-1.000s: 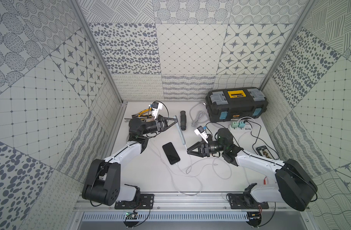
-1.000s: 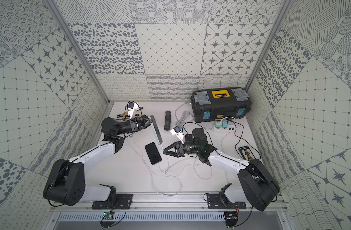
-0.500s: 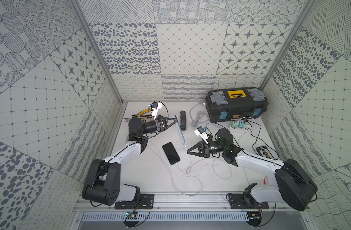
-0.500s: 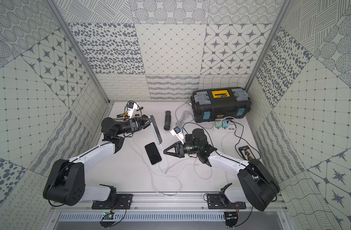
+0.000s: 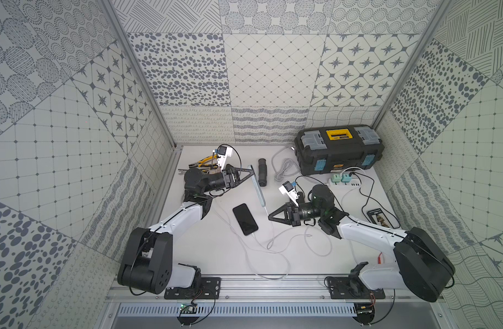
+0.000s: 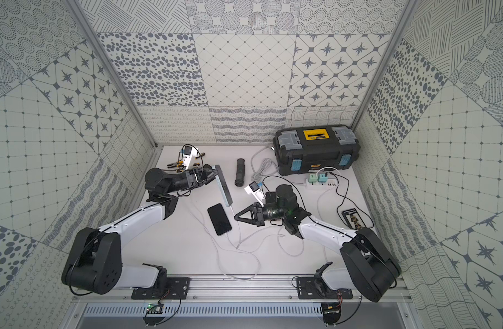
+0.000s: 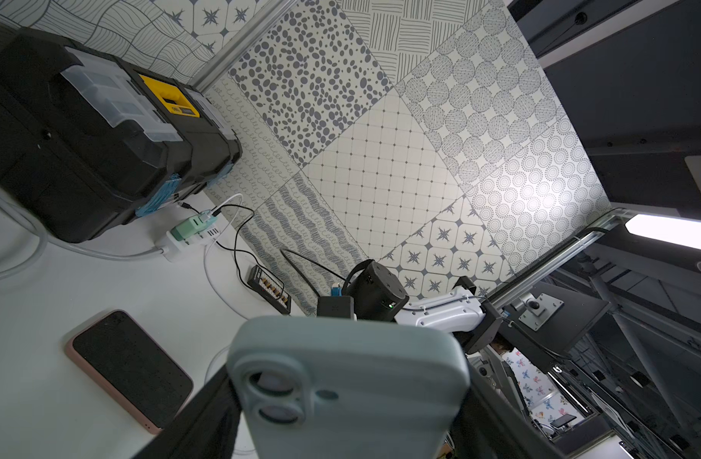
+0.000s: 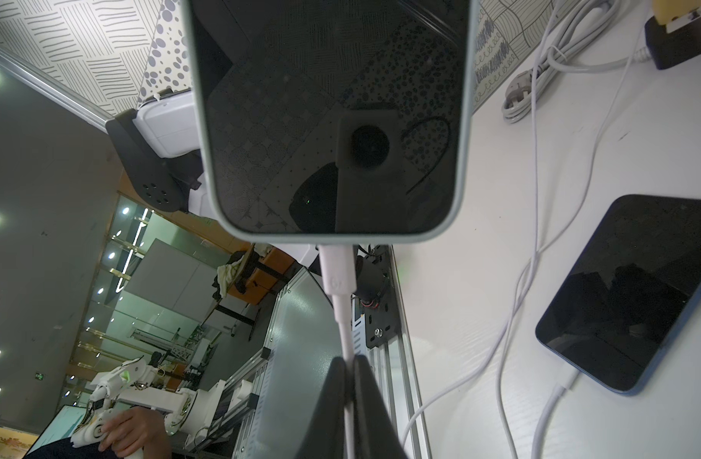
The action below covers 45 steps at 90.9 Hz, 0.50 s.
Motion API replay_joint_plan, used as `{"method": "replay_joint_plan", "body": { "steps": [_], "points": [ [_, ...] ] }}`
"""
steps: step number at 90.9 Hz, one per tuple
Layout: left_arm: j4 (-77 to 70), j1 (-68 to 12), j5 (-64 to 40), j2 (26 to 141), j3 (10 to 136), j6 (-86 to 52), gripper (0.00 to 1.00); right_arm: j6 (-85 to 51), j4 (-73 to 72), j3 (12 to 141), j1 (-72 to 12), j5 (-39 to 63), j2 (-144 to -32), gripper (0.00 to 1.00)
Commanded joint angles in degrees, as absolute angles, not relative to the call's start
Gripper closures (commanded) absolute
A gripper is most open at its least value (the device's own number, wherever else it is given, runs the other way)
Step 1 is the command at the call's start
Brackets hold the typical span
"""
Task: Unplug the charging cable from the phone
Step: Remove the charging cable from the phone.
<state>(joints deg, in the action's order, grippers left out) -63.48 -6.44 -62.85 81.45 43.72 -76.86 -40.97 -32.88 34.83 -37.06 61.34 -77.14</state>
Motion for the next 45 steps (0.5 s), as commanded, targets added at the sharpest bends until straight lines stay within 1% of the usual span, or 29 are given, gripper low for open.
{"method": "replay_joint_plan", "body": {
  "steps": [1, 45],
  "points": [
    [-68.5, -5.8, -60.6, 81.2, 45.3, -77.7, 1.0, -39.6, -33.0, 33.0, -37.5, 61.7, -76.0, 1.0],
    [-68.6, -5.5, -60.6, 81.1, 45.7, -77.7, 1.0, -38.3, -30.5, 31.3, -37.5, 61.3, -74.1, 1.0]
  ]
}}
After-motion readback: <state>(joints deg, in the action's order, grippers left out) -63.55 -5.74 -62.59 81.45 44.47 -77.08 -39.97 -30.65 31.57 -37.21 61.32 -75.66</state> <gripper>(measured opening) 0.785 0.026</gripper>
